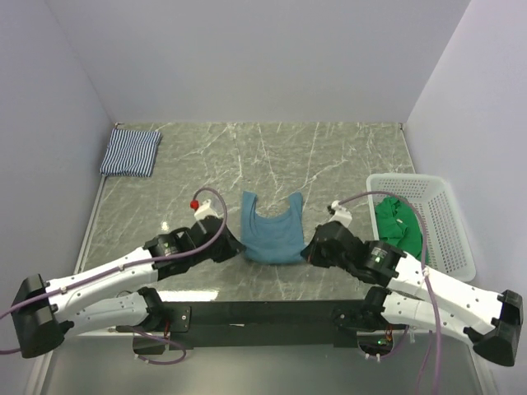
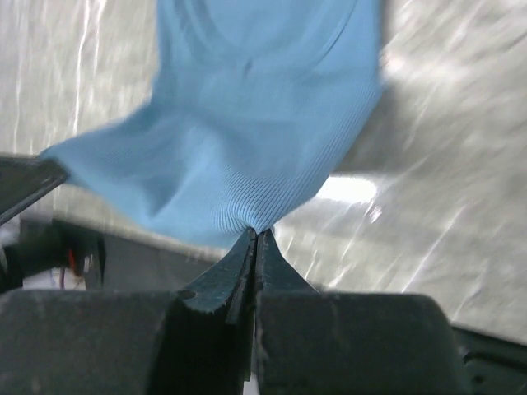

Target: Fold and stack the tank tops

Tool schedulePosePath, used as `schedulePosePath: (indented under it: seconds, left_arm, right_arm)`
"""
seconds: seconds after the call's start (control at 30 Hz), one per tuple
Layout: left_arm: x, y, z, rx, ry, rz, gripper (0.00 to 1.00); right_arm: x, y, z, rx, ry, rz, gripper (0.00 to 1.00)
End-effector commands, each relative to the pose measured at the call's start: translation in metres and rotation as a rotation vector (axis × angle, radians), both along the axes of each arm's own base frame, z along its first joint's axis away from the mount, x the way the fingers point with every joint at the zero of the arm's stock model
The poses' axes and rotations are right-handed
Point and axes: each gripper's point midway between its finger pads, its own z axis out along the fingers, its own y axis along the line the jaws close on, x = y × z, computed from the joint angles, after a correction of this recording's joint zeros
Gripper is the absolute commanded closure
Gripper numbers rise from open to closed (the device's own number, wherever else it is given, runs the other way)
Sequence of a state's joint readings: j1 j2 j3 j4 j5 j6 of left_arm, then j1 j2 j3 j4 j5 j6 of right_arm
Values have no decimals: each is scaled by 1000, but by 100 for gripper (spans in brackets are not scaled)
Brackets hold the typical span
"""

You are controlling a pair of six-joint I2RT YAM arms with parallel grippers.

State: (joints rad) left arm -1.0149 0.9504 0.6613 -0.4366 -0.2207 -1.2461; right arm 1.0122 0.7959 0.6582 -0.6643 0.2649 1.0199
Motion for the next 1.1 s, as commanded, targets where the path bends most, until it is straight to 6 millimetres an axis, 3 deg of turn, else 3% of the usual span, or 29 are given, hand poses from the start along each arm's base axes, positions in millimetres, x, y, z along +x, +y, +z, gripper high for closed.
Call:
schedulePosePath:
  seconds: [0.0,0.07,0.3,0.33,0.4,0.43,0.5,0.53,0.57,0.6,0.63,0.67,0.7,0.8,0.87,0.93,1.07]
  left_arm:
    - [41,-6,29,-49,-87,20,99]
    - [61,-4,39,-67,-107,36,99]
    - [133,-4,58,-85,-153,79,99]
    - [146,-4,47,-57,-137,83,100]
    - [173,2,52,-69,-143,108,99]
    - [185,2,36,-45,-116,114,100]
    - [212,7,38,-56,-138,140,99]
    - [221,6,16,-27,-98,133,96]
    - [238,9,19,-33,-110,149,87]
    - [246,9,14,-29,-110,146,79]
    - [254,9,-3,-6,-87,143,73]
    - [264,13,-1,-12,-94,153,61]
    - [270,12,-3,-23,-104,150,58]
    - [280,25,8,3,-127,175,49]
    - [281,39,17,43,-150,200,45]
    - [272,46,23,58,-149,207,43]
    - [239,47,-3,44,-78,158,37]
  right_arm:
    - [33,-5,23,-13,-85,-13,100]
    - [44,-8,26,-31,-94,3,100]
    - [121,-13,40,-35,-98,-33,100]
    - [134,-20,39,-40,-93,-62,100]
    - [156,-13,37,-30,-76,-39,100]
    - [165,-13,35,-32,-69,-40,100]
    - [192,-13,24,-49,-45,-50,98]
    - [199,-13,19,-54,-26,-50,94]
    - [208,-16,13,-63,-13,-60,89]
    - [221,-16,1,-79,2,-70,74]
    - [228,-15,-6,-90,15,-69,68]
    - [235,-20,-12,-115,31,-76,66]
    - [246,-21,-17,-142,46,-84,64]
    - [260,-31,-15,-215,37,-118,61]
    - [258,-39,-10,-242,24,-147,60]
    - [246,-44,-3,-237,-3,-165,60]
    - [213,-40,-7,-226,-20,-146,59]
